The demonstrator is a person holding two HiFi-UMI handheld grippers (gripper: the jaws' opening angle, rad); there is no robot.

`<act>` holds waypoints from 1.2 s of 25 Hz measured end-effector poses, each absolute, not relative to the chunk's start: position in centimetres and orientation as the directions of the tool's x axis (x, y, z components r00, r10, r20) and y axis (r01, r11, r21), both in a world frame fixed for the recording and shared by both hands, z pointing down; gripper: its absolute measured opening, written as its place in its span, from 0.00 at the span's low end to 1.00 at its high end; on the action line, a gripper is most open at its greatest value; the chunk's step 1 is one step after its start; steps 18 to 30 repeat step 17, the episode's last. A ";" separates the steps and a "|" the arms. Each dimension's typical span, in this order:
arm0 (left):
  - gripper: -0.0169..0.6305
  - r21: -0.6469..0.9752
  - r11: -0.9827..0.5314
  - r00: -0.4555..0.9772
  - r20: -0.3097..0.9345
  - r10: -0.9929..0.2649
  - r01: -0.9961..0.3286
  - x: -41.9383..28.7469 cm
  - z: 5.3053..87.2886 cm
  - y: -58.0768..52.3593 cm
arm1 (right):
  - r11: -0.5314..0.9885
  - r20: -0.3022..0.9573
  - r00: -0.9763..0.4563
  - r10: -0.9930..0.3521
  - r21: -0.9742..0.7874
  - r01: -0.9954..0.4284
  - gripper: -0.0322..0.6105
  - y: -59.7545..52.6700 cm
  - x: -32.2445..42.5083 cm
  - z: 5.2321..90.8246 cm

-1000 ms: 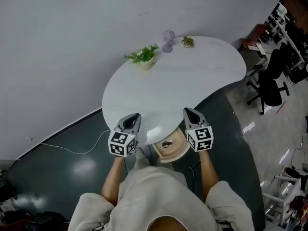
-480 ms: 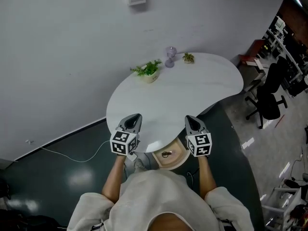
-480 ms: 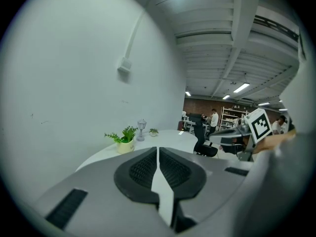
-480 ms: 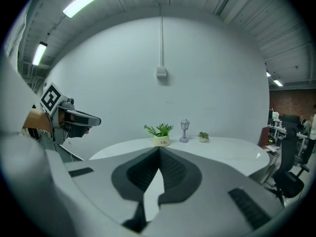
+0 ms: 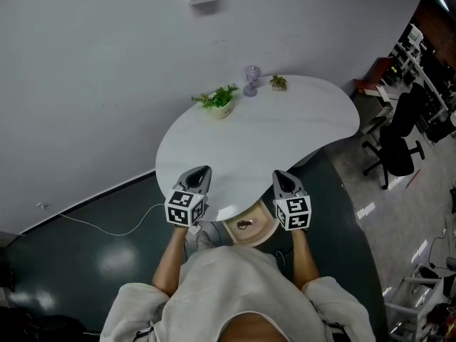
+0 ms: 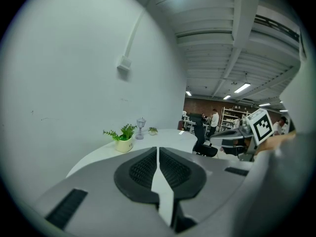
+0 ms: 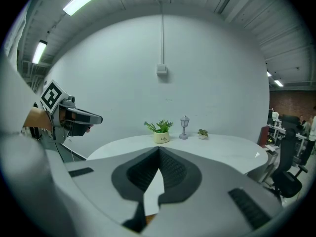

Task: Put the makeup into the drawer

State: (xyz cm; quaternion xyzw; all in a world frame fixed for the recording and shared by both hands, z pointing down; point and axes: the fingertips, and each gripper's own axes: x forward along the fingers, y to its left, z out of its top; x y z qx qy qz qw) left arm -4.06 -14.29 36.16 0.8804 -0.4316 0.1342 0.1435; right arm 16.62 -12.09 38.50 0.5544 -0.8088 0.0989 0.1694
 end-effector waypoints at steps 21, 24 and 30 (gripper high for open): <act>0.06 0.141 -0.579 0.586 0.366 -0.723 -0.803 -2.1 36.9 -13.9 | 0.385 0.408 -0.346 -0.845 0.016 -0.923 0.05 -11.5 17.3 40.2; 0.06 0.141 -0.579 0.586 0.366 -0.723 -0.803 -2.1 36.9 -13.9 | 0.385 0.408 -0.346 -0.845 0.016 -0.923 0.05 -11.5 17.3 40.2; 0.06 0.141 -0.579 0.586 0.366 -0.723 -0.803 -2.1 36.9 -13.9 | 0.385 0.408 -0.346 -0.845 0.016 -0.923 0.05 -11.5 17.3 40.2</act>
